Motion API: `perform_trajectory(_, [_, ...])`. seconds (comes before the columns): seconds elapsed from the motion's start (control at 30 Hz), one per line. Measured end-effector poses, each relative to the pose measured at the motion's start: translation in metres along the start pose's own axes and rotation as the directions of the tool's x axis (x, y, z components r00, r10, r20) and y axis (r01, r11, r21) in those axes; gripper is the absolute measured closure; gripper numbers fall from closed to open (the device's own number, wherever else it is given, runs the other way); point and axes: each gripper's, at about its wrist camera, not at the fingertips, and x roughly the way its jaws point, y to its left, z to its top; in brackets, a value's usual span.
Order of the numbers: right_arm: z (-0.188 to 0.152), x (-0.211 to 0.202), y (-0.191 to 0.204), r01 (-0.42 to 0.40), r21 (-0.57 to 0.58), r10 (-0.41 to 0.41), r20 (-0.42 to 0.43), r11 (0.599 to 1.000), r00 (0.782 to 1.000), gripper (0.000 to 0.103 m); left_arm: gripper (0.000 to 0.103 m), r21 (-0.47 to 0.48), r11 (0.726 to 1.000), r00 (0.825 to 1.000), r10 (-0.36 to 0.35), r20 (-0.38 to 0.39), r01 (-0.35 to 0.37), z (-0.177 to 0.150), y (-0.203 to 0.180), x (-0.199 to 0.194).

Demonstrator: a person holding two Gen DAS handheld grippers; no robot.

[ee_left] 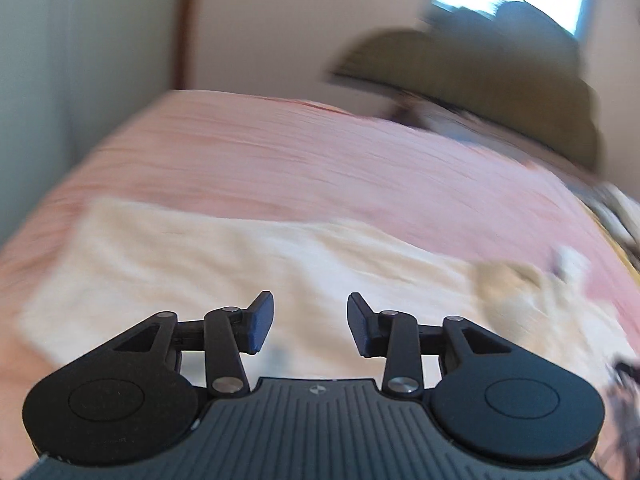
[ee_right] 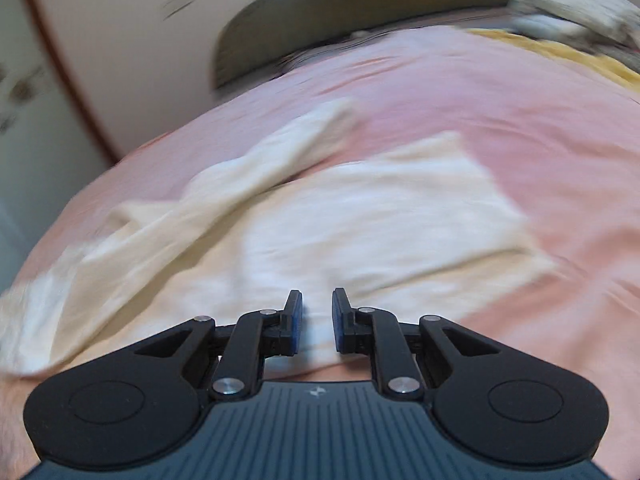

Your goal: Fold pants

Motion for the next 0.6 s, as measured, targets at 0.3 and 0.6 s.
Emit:
perform_trajectory(0.3, [0.066,0.045,-0.001,-0.265,0.222,0.253,0.078,0.939,0.964,0.039,0.042,0.465,0.824,0.945,-0.299,-0.13,0.324,-0.036,-0.17,0.054])
perform_trajectory(0.6, [0.105,0.127,0.001,-0.308,0.421,0.325,0.033,0.853,0.945,0.039,0.042,0.672,0.705,0.971,-0.221,-0.096,0.227,-0.088,-0.231,0.09])
